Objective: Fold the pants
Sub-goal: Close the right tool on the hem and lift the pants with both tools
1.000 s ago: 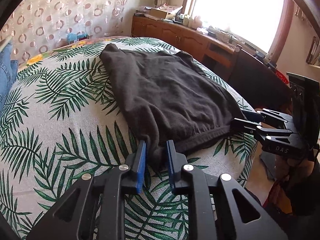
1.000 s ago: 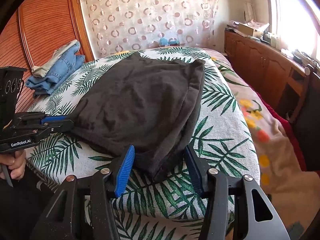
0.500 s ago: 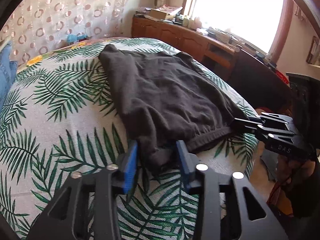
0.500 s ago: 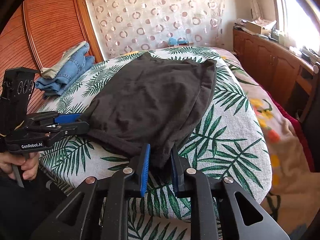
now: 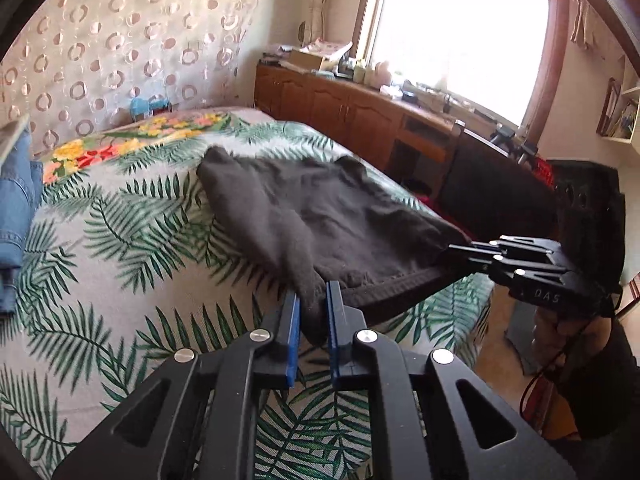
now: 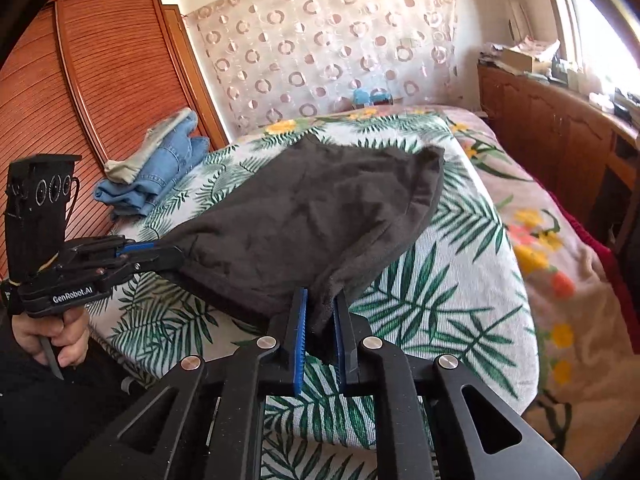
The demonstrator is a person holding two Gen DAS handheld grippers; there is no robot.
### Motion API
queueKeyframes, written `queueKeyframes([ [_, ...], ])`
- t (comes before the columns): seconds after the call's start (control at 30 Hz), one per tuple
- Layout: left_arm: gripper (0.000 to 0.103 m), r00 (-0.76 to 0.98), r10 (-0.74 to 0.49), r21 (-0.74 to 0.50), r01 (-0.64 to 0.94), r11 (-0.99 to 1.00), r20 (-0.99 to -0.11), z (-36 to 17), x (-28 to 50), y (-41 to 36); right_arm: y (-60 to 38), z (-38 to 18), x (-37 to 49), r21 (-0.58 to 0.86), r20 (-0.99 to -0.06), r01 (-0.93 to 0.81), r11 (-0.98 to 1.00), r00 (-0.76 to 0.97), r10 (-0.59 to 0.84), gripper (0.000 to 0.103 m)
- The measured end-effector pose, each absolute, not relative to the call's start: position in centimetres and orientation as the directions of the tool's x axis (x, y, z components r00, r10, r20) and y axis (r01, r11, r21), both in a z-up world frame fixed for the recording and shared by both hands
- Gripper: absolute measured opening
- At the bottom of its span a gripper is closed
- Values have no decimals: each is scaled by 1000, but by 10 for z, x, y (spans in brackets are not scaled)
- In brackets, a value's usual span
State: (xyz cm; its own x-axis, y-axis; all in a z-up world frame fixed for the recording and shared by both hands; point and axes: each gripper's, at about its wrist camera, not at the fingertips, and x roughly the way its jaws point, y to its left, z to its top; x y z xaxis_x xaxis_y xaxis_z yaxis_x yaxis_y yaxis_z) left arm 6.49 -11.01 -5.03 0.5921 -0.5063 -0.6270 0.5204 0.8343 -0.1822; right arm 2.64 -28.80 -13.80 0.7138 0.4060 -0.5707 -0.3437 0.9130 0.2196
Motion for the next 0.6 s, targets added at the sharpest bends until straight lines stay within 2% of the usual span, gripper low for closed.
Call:
queueKeyframes([
  [0.23,10,656,-495,-128,524,842,-570,-9,61,-99,-283,-105,21,186,-504,-383,905,753,423,11],
  [0.6,10,775,-465,-74,483,873,-427,65,58,-62,-259,-35,17,70,-375,-465,883,808,455,10],
])
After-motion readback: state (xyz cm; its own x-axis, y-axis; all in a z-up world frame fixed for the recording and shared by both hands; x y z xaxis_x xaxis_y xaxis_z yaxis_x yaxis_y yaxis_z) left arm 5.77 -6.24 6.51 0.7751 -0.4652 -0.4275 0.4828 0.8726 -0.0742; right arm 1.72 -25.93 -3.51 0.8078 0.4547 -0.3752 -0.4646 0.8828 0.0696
